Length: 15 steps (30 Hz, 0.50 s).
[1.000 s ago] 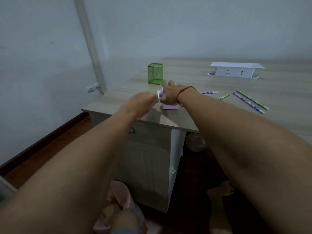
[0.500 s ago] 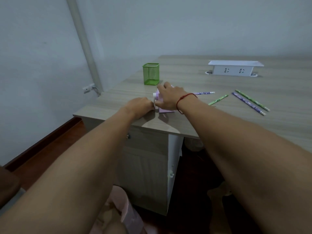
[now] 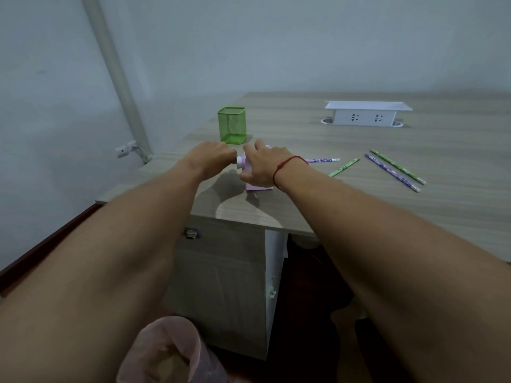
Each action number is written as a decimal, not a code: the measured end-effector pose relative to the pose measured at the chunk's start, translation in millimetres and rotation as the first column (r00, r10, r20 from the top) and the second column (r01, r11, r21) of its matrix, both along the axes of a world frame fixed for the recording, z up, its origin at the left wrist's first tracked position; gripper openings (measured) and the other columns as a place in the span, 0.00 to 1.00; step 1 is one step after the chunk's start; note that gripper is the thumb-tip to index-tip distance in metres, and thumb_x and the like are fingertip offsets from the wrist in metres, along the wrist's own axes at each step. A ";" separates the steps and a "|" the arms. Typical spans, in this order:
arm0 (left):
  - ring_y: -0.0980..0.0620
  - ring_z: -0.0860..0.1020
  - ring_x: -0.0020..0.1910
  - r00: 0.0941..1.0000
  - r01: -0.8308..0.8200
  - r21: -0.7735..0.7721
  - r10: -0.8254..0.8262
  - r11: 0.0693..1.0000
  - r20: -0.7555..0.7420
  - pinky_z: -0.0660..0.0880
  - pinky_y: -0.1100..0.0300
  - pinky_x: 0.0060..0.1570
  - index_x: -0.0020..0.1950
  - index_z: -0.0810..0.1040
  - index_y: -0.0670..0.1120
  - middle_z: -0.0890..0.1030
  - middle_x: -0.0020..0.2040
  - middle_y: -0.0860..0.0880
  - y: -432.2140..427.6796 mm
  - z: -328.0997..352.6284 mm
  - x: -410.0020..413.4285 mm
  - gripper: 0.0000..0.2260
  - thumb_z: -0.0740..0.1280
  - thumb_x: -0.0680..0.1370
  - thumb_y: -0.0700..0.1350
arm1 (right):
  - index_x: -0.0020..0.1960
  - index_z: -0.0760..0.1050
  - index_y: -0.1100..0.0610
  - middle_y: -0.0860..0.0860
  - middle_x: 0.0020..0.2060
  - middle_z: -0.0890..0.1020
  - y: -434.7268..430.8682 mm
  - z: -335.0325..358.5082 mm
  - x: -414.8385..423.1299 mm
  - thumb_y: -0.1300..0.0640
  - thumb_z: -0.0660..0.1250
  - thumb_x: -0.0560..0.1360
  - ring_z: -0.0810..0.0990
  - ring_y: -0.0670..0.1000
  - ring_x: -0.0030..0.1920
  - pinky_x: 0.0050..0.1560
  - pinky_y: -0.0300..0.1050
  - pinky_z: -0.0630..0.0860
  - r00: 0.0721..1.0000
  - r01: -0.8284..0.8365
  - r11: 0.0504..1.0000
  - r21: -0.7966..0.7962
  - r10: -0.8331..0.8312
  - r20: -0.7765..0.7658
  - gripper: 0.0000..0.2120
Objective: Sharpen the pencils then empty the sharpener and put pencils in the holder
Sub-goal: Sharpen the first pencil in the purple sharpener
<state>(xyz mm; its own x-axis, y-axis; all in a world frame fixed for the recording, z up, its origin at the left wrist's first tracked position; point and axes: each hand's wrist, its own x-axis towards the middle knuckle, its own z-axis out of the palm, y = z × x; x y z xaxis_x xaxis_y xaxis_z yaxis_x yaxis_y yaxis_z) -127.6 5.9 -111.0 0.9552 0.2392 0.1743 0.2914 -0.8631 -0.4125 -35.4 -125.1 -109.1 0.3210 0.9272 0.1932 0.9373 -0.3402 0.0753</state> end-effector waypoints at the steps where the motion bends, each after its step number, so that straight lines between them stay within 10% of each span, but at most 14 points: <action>1: 0.38 0.80 0.45 1.000 0.015 0.001 -0.015 1.000 0.011 0.75 0.50 0.41 0.51 0.78 0.40 0.81 0.46 0.38 0.8 3.6 1.7 0.07 0.60 0.77 0.38 | 0.70 0.62 0.57 0.57 0.67 0.69 0.1 0.9 1.0 0.43 0.58 0.77 0.74 0.60 0.62 0.59 0.54 0.71 1.000 0.005 1.000 0.008 -0.005 -0.007 0.27; 15: 0.34 0.79 0.47 0.965 0.041 -0.021 -0.034 0.999 0.261 0.73 0.47 0.43 0.56 0.76 0.39 0.79 0.48 0.34 -20.9 24.1 -15.7 0.09 0.59 0.80 0.39 | 0.72 0.60 0.56 0.58 0.69 0.66 14.3 8.3 -2.4 0.44 0.58 0.77 0.70 0.60 0.67 0.64 0.57 0.69 0.994 0.101 0.994 -0.051 -0.103 -0.037 0.29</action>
<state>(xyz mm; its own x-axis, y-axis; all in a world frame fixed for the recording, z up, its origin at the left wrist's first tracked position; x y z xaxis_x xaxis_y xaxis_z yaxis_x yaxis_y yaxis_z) -143.3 -14.9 -86.9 0.8860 0.2120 0.4124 0.3531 -0.8849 -0.3037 -37.8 -110.8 -100.7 0.4207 0.8973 0.1336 0.9006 -0.4308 0.0580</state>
